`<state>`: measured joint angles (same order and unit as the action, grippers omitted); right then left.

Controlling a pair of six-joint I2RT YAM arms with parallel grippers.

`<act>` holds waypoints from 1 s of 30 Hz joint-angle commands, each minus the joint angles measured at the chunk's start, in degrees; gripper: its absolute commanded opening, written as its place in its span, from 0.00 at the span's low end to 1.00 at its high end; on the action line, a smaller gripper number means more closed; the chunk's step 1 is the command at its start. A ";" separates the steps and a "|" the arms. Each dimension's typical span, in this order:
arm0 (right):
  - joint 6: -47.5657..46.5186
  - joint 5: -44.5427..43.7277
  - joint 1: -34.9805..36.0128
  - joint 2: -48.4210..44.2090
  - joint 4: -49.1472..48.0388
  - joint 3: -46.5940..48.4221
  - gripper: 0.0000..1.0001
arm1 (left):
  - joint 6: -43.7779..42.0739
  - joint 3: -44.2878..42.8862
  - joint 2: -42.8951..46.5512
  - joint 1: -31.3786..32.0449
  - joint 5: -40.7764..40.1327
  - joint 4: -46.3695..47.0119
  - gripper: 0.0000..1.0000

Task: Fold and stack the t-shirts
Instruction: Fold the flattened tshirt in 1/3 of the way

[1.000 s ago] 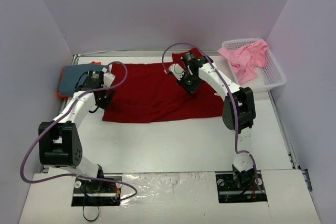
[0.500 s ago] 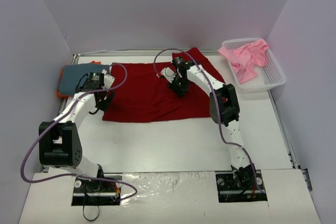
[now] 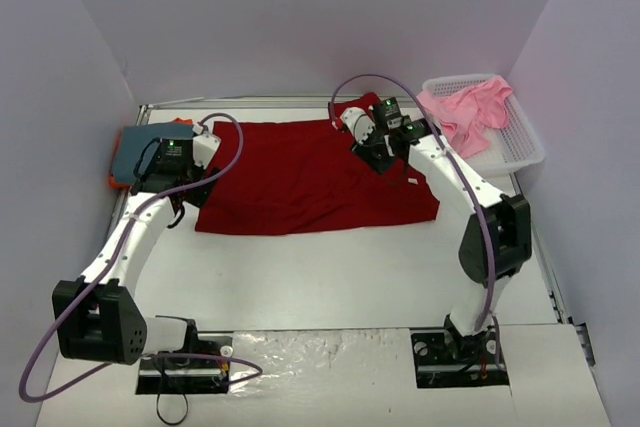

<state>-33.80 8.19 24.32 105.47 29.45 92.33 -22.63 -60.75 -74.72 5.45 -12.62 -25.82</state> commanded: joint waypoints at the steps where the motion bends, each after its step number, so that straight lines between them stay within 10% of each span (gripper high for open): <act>1: 2.34 -1.24 -0.50 -5.96 0.08 -6.87 0.26 | -1.79 -0.60 2.56 0.61 6.02 -3.00 0.99; 11: 5.59 -0.98 -1.20 -14.76 1.31 -21.83 0.00 | -5.93 5.02 -1.21 2.80 18.51 -5.11 0.03; 30: 1.02 0.69 -13.15 -1.51 -0.45 -20.98 0.00 | -3.12 8.46 -10.26 4.48 14.29 10.88 0.02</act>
<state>-31.66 8.01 12.08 101.12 28.18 68.29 -26.72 -50.41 -83.11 9.91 2.31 -17.50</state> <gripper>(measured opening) 0.001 0.027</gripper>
